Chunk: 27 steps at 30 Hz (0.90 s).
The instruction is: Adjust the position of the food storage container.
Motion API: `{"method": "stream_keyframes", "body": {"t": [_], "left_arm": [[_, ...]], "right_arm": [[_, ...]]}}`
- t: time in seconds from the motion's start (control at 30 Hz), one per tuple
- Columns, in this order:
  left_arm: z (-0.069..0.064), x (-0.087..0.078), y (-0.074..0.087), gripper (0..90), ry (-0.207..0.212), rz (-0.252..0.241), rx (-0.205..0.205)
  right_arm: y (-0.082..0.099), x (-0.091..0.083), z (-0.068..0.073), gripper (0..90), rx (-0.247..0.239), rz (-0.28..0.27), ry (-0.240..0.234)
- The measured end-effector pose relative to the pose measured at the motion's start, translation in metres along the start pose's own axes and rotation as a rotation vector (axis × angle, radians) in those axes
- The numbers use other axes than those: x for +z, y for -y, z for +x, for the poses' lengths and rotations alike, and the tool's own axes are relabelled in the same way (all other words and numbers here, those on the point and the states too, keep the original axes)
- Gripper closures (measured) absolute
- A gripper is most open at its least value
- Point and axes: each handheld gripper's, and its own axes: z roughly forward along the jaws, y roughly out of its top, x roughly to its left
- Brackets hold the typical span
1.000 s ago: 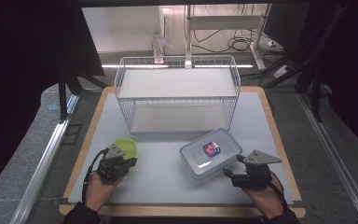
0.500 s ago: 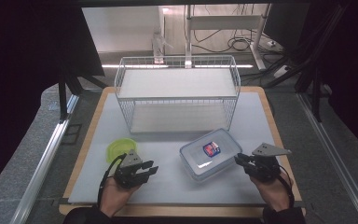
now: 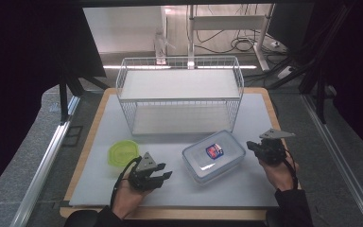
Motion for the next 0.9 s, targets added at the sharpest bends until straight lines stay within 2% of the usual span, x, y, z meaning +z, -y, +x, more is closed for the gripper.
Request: {"method": "stream_keyframes", "body": {"t": [0.07,0.17,0.37,0.53,0.7,0.9], "left_arm": [[-0.001,0.004,-0.001,61.9,0.012,0.003,-0.002],[-0.002,0.009,-0.003,68.0,0.027,0.018,-0.004],[-0.002,0.012,-0.003,73.9,0.022,0.030,-0.013],[0.000,0.011,-0.001,75.3,0.018,0.037,-0.028],[0.003,0.009,0.000,77.7,0.005,0.051,-0.044],[0.011,0.003,0.002,80.9,-0.037,0.069,-0.064]], "right_arm": [[-0.001,0.007,-0.001,89.8,-0.009,0.021,-0.002],[0.000,0.011,0.000,89.9,-0.016,0.040,-0.039],[0.002,0.006,0.006,90.0,-0.013,0.046,-0.045],[0.004,0.005,0.021,90.0,-0.032,0.055,-0.079],[0.004,0.003,0.039,90.0,-0.070,0.066,-0.120],[0.004,0.003,0.056,90.0,-0.092,0.071,-0.160]]}}
